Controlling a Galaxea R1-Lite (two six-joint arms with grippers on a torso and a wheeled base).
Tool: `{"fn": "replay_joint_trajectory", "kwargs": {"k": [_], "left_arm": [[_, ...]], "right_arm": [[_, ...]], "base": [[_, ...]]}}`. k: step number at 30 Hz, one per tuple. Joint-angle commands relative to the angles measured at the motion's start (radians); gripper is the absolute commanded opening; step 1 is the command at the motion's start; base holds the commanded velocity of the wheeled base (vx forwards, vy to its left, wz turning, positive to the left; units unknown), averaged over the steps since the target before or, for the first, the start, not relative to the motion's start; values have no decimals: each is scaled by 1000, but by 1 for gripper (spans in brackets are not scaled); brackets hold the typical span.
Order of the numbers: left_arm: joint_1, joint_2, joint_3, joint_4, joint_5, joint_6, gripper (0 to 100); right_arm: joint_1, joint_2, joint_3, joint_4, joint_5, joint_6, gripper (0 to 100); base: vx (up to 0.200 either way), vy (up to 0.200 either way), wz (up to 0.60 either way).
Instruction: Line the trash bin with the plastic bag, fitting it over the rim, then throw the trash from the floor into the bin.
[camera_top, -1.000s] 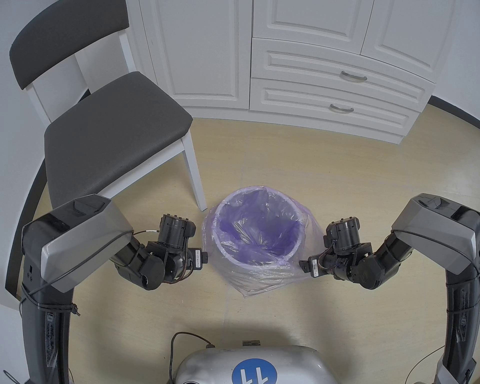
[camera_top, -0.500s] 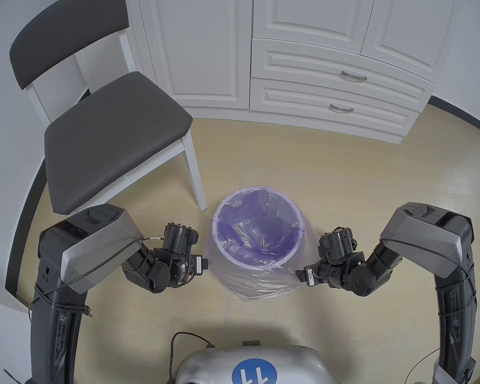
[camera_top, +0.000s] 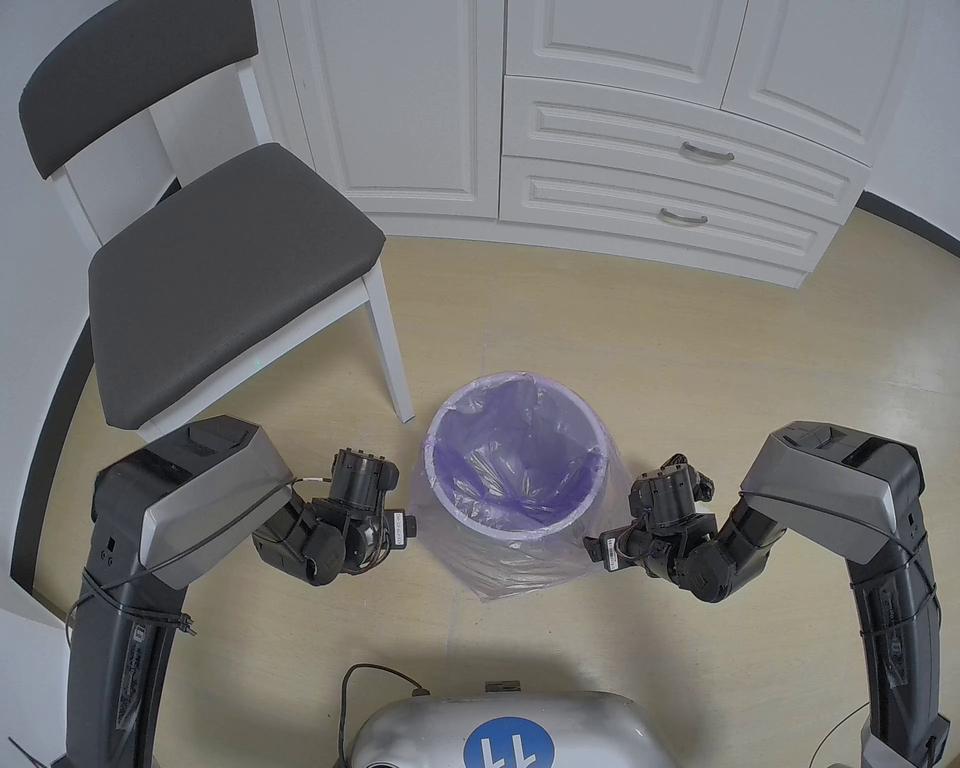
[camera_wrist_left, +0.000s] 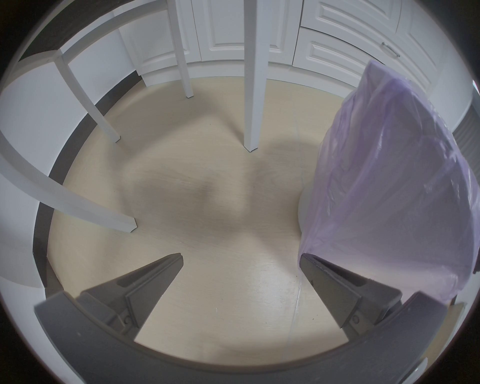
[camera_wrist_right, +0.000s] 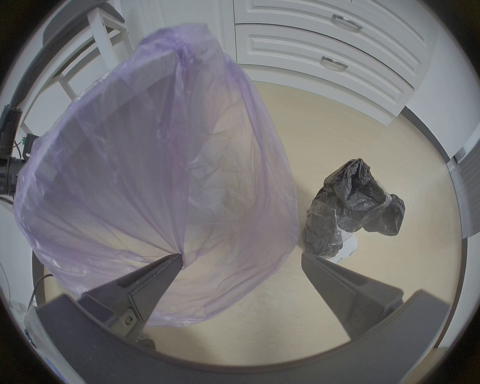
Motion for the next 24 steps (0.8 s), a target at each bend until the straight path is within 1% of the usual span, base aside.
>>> {"fn": "replay_joint_trajectory", "kwargs": {"k": [1, 8, 11, 14, 18, 20, 21, 24], "left_arm": [[2, 10, -12, -1, 0, -10, 100], [4, -48, 0, -2, 0, -35, 100], [10, -110, 29, 1, 0, -32, 100], [14, -208, 104, 4, -17, -15, 100], [16, -295, 167, 2, -50, 21, 100], [18, -315, 182, 2, -57, 30, 100], [18, -340, 202, 1, -63, 40, 100], [18, -363, 213, -1, -65, 40, 100]], "right_arm": [[0, 5, 8, -2, -1, 0, 100], [-4, -110, 62, 18, -1, -5, 100], [-10, -198, 94, 36, 4, -6, 100], [-26, -299, 123, 53, 9, -9, 100], [-46, -370, 140, 76, 10, -22, 100], [-53, -377, 140, 76, 10, -25, 100], [-73, -376, 131, 76, 10, -28, 100], [-96, -357, 117, 78, 10, -32, 100]], "base": [[0, 0, 0], [0, 0, 0], [0, 0, 0], [0, 0, 0], [0, 0, 0], [0, 0, 0], [0, 0, 0], [0, 0, 0]]}}
